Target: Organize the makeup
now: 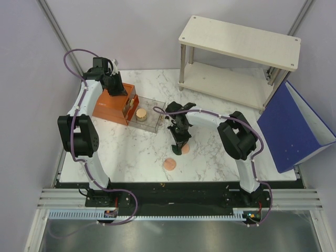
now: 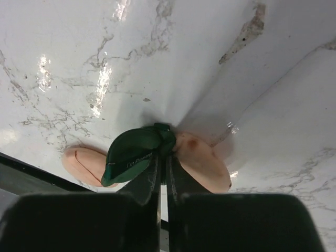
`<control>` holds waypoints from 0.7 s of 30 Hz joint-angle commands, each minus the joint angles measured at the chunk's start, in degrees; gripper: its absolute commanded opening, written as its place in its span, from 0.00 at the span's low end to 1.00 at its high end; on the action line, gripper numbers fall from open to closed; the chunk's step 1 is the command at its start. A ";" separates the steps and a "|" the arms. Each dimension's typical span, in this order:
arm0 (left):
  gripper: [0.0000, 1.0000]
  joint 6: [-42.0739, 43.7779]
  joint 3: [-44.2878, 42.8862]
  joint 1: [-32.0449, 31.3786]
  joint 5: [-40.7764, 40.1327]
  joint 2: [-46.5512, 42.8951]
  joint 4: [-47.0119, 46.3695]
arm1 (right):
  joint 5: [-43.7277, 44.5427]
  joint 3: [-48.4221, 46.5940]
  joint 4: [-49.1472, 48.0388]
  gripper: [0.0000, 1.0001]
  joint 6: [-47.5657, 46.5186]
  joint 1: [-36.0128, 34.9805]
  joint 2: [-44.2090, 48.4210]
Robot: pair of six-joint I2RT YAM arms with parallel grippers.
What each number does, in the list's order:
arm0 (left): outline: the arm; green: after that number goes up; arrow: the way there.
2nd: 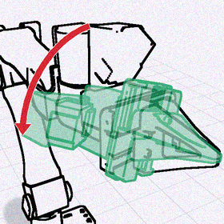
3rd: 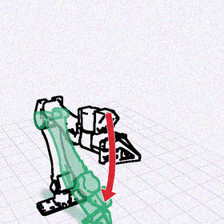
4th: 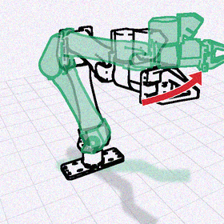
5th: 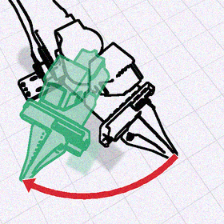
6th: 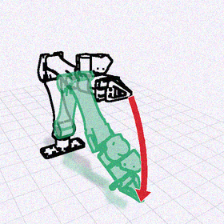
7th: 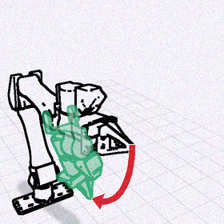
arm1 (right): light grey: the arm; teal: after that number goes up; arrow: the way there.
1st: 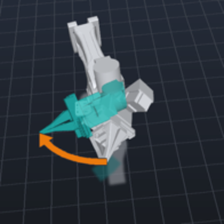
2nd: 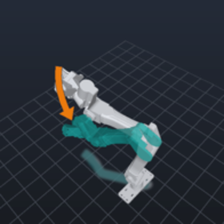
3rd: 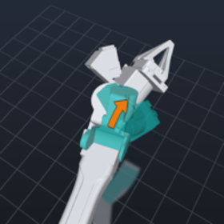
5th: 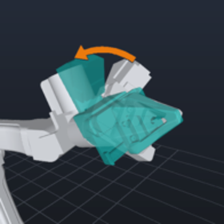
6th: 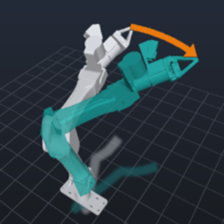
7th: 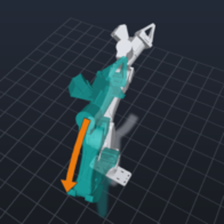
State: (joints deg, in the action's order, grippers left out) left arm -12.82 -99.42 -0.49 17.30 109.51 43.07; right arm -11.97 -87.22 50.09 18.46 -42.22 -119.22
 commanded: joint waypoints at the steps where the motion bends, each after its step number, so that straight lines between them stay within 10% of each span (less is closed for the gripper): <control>1: 0.03 0.16 3.97 -1.97 5.11 2.11 7.21 | 4.39 -3.31 1.59 0.00 -0.53 -0.67 -1.64; 21: 0.03 0.16 4.05 -1.97 5.64 2.28 6.94 | 7.14 -30.01 4.50 0.00 -0.53 -0.67 0.75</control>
State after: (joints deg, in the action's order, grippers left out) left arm -12.82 -98.48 -0.38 18.06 109.10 41.82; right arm -4.14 -108.44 55.27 18.35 -42.85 -118.85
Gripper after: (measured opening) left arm 0.033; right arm 0.011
